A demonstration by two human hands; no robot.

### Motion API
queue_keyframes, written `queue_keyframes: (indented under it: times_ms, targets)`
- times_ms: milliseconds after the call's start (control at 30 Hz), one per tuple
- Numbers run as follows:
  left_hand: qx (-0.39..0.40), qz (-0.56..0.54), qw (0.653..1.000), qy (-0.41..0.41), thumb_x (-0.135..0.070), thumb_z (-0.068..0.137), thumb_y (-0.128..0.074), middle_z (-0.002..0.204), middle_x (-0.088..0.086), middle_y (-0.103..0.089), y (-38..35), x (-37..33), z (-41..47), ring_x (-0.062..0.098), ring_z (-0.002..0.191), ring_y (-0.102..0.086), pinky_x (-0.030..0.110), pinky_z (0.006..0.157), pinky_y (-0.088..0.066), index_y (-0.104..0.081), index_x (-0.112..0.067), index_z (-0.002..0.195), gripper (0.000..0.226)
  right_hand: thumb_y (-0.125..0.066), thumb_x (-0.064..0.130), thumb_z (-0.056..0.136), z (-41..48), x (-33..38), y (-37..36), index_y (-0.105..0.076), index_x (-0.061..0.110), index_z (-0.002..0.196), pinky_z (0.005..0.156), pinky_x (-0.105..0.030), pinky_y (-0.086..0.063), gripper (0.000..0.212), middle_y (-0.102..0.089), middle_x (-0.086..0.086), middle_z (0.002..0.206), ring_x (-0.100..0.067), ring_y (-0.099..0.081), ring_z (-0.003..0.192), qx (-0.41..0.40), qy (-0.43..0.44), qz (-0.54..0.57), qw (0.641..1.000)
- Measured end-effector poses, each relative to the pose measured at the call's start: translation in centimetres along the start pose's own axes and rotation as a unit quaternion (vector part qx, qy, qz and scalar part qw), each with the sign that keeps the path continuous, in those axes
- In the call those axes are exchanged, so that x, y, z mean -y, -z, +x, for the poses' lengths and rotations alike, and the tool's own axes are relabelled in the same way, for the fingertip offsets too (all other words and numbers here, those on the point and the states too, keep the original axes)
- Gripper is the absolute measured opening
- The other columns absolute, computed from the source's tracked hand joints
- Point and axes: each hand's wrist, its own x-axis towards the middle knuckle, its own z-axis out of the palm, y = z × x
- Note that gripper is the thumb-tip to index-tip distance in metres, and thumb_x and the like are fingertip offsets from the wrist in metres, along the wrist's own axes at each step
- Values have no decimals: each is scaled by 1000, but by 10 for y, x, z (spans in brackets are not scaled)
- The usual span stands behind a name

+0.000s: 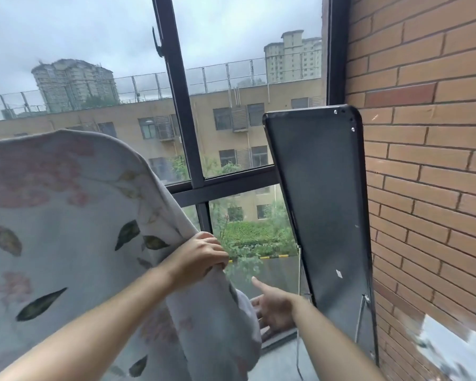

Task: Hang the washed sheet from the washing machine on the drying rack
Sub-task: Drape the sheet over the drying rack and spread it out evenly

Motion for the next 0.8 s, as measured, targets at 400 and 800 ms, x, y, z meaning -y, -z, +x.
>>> queue_keyframes:
  times_ms: [400, 800]
  targets:
    - [2, -17, 999, 47, -12, 69, -36, 93, -17, -69, -4, -4, -36, 6, 106, -61, 30, 117, -14, -65, -25, 77, 32, -60, 19, 86, 16, 30, -32, -60, 0, 115, 59, -22, -47, 35, -66, -6, 81, -12, -61, 63, -13, 224, 181, 958]
    - [53, 45, 951, 303, -53, 87, -55, 115, 3, -64, 126, 21, 67, 24, 101, -56, 42, 103, -34, -57, -25, 112, 38, -29, 18, 90, -172, 120, -21, -62, 4, 96, 64, -28, -45, 36, -64, -7, 77, -18, -57, 71, -136, 528, 176, 820]
